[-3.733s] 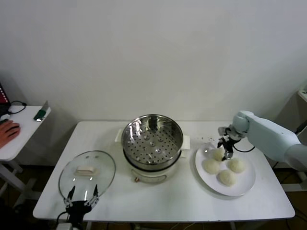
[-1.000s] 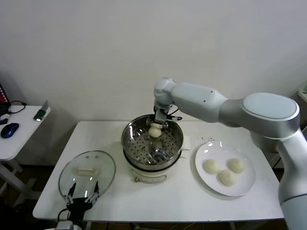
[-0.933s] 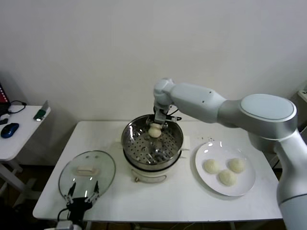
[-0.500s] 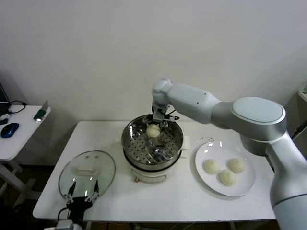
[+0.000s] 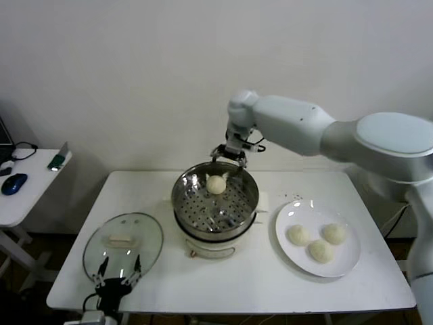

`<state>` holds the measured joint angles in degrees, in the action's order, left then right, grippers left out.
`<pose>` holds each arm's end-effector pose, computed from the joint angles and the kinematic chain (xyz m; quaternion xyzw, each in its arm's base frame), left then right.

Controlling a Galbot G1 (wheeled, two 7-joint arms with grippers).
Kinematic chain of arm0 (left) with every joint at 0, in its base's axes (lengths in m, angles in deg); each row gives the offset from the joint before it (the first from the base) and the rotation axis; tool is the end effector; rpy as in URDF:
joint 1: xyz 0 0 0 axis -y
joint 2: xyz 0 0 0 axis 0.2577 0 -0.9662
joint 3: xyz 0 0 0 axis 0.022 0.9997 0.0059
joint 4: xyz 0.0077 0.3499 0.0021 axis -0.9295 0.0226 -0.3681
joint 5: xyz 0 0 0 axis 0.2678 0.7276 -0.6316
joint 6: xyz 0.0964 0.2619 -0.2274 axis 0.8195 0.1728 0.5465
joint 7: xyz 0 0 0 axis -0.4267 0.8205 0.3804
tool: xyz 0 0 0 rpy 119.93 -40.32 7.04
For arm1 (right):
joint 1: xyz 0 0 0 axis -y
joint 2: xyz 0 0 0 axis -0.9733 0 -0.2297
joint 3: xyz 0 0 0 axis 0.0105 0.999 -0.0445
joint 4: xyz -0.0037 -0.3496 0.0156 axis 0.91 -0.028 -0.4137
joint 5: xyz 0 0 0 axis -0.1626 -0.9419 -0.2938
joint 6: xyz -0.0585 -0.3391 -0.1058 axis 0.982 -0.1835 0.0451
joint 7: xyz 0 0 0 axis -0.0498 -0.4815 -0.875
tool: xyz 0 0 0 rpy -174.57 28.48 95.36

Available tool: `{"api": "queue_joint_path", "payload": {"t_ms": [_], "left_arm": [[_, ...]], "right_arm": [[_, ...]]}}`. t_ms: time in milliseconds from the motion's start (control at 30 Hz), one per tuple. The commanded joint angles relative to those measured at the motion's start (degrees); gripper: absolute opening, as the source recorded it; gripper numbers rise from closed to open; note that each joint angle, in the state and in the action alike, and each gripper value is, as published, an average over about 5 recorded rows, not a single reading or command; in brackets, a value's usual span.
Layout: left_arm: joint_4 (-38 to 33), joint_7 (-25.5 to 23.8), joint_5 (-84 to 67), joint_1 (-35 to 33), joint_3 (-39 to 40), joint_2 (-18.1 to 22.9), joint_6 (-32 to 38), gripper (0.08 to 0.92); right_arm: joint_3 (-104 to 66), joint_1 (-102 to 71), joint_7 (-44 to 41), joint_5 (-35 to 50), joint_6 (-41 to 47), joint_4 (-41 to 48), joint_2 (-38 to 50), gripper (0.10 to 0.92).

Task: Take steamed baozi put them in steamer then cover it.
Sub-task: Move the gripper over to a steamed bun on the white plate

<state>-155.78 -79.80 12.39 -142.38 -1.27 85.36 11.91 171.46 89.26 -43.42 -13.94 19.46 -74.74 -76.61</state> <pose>0.1346 0.0581 -0.3656 0.0677 -0.9871 -0.0261 0.1427 0.6293 0.0854 -0.0040 0.6268 -0.2650 0.7262 0.0972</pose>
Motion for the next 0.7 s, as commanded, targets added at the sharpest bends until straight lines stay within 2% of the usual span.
{"api": "queue_joint_path", "payload": {"t_ms": [33,200,400,700], "left_arm": [[0.16,-0.08,0.04,0.23,0.04,0.02,-0.10,0.823],[0.22,-0.11,-0.06,0.64,-0.04,0.00,-0.12,0.823],[0.18,-0.10,-0.15,0.74,0.04,-0.02,-0.16,0.823],[0.10,-0.09,-0.17,0.70,0.04,-0.01,-0.24,0.823]], "right_arm": [[12.02,11.58,-3.20,24.10,19.20,-12.93,18.50,0.823],[17.19,12.23,0.97,24.05,27.70,-21.29,28.69,0.823],[19.59,9.39,7.49,24.36,37.23,-29.75,36.75,0.823],[15.46,0.98,11.26,20.04,42.47,-31.70,38.12,0.823]]}}
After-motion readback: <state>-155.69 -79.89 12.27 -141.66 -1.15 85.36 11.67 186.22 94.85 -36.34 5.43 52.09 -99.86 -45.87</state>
